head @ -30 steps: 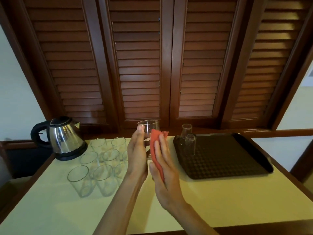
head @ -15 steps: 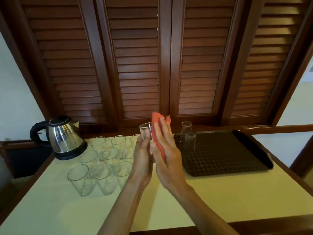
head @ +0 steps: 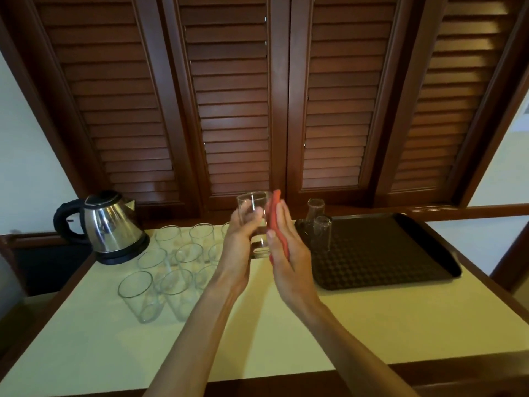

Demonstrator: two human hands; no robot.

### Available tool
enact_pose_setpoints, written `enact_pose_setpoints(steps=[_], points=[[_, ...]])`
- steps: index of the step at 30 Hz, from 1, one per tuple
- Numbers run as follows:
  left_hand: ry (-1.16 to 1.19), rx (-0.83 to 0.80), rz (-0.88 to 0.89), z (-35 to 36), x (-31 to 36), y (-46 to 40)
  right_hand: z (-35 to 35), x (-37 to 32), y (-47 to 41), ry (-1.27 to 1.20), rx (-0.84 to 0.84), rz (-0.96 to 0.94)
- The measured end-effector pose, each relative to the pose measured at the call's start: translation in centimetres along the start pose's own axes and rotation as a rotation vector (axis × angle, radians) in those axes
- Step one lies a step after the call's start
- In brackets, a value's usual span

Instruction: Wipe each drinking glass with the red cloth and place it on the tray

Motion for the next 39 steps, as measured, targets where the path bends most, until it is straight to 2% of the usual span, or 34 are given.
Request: enact_pose_setpoints(steps=[3,6,7,9,11,15,17,20,24,26,29,31,33,35,39], points=[[0.010,-0.065,-0.009,0.4,-0.4,0.5,0.0,-1.5,-1.5,0.085,0.042,-0.089],[0.091,-0.019,0.026,-0.5,0.2,-0.3,0.5,-0.2,1.1,0.087,-0.105,-0.167],[0.110,-0.001,0.035,-0.8,0.2,-0.3,0.3,0.3,1.6,0.038,-0.119,-0.145],[0.069,0.026,0.019,-0.5,-0.3,0.3,-0.1,0.5,0.7,-0.079,-0.041,-0.033],[0.017,0.019,-0.055,0.2,-1.2,1.1,-0.3,-0.5,-0.9,-0.054,0.043,0.023],[0.082,-0.014,-0.110,0.0,0.0,0.6,1.0,-0.3,1.6,0.132,-0.096,-0.190],[0.026,-0.007,-0.043,-0.3,0.6,0.4,0.7,0.1,2.3,0.043,-0.095,-0.138],[-0.031,-0.049,-0.022,0.2,-0.2,1.3,-0.2,-0.9,-0.4,-0.022,0.051,0.028],[0.026,0.012,0.034,-0.2,-0.3,0.9,0.6,-1.2,1.1,0.117,-0.059,-0.168],[0.089,0.054,0.012,-0.7,-0.2,0.5,0.4,-0.3,2.3,0.031,-0.062,-0.128],[0.058,0.005,-0.050,-0.1,-1.0,1.3,-0.4,-0.7,0.1,-0.087,0.064,0.030],[0.033,-0.023,-0.056,0.3,-0.7,1.4,-0.2,-1.7,-0.6,-0.059,0.075,-0.018],[0.001,-0.033,0.010,0.4,0.8,1.0,0.6,-2.2,0.7,-0.051,0.019,-0.101],[-0.003,0.025,0.067,0.1,2.0,0.4,1.0,-1.9,2.5,-0.092,-0.021,-0.123],[-0.160,0.010,0.060,0.3,0.5,1.1,-0.3,-2.6,-0.3,-0.309,0.096,0.056]])
Point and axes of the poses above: each hand's wrist, its own y-axis away from the middle knuckle, its own z-axis out of the palm, x = y × z, the point moved 2 cm from there along -y, towards the middle knuckle
